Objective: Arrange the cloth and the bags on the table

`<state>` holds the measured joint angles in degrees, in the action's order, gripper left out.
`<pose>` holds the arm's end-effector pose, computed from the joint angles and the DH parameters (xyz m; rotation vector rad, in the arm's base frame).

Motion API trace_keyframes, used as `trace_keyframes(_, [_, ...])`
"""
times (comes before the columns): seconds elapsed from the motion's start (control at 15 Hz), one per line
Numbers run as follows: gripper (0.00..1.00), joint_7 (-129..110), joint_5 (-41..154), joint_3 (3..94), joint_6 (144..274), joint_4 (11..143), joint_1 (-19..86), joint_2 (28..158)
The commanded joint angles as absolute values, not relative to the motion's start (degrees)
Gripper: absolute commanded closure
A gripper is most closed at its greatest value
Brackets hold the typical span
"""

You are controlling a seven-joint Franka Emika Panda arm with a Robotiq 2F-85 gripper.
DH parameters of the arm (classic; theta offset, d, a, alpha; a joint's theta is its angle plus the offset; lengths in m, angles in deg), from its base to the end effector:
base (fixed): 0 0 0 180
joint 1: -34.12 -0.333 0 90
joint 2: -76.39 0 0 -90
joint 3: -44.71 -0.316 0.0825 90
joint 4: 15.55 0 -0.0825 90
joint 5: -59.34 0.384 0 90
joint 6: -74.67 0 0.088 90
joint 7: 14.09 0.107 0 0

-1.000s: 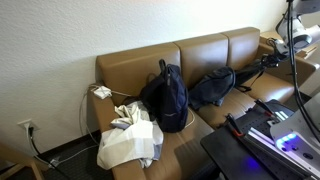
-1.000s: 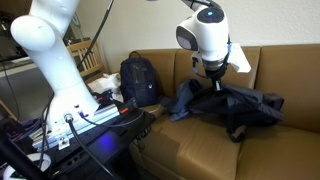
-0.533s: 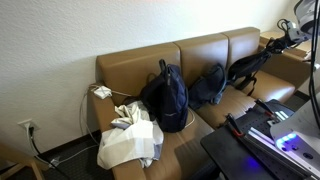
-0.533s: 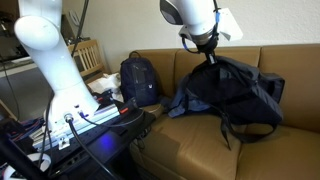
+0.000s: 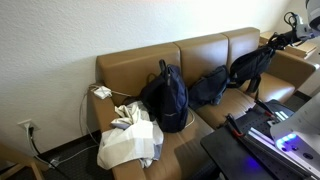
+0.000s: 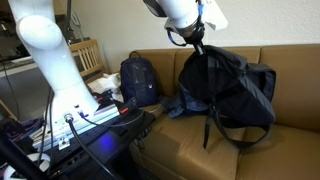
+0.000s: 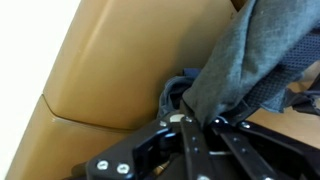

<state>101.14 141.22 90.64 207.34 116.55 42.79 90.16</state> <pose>0.3135 -0.4145 0.2683 1.0704 2.1889 0.5515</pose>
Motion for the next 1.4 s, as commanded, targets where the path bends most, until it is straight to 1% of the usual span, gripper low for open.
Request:
trace_keyframes(0.0, [0.98, 102.55, 142.69, 85.58, 206.32, 117.16, 46.61, 82.18])
trace_keyframes(0.07, [0.98, 102.53, 141.3, 89.14, 207.43, 119.26, 41.85, 78.37])
trace_keyframes(0.27, [0.98, 98.92, 139.98, 88.65, 209.24, 121.46, 39.23, 71.73])
trace_keyframes(0.33, [0.98, 98.02, 138.88, 83.07, 210.42, 122.16, 43.36, 68.89])
trace_keyframes(0.53, [0.98, 96.58, 134.81, 76.23, 212.83, 125.88, 45.35, 60.37])
trace_keyframes(0.67, [0.98, 95.77, 135.91, 70.93, 212.55, 128.85, 47.09, 54.73])
trace_keyframes(0.73, [0.98, 98.02, 136.6, 71.4, 210.53, 124.33, 48.89, 63.56])
trace_keyframes(0.8, [0.94, 98.43, 136.61, 69.81, 210.61, 125.31, 49.4, 61.65])
trace_keyframes(0.93, [0.94, 98.86, 136.46, 68.95, 210.73, 125.61, 50.35, 62.0])
trace_keyframes(1.0, [0.98, 98.81, 136.41, 69.1, 210.8, 125.52, 50.65, 62.99])
trace_keyframes(1.07, [0.98, 97.49, 136.99, 68.48, 211.29, 125.31, 50.51, 63.89])
trace_keyframes(1.2, [0.98, 96.9, 136.68, 65.6, 209.35, 127.89, 49.63, 59.02])
trace_keyframes(1.33, [0.98, 97.81, 136.03, 61.55, 210.14, 130.54, 48.6, 53.78])
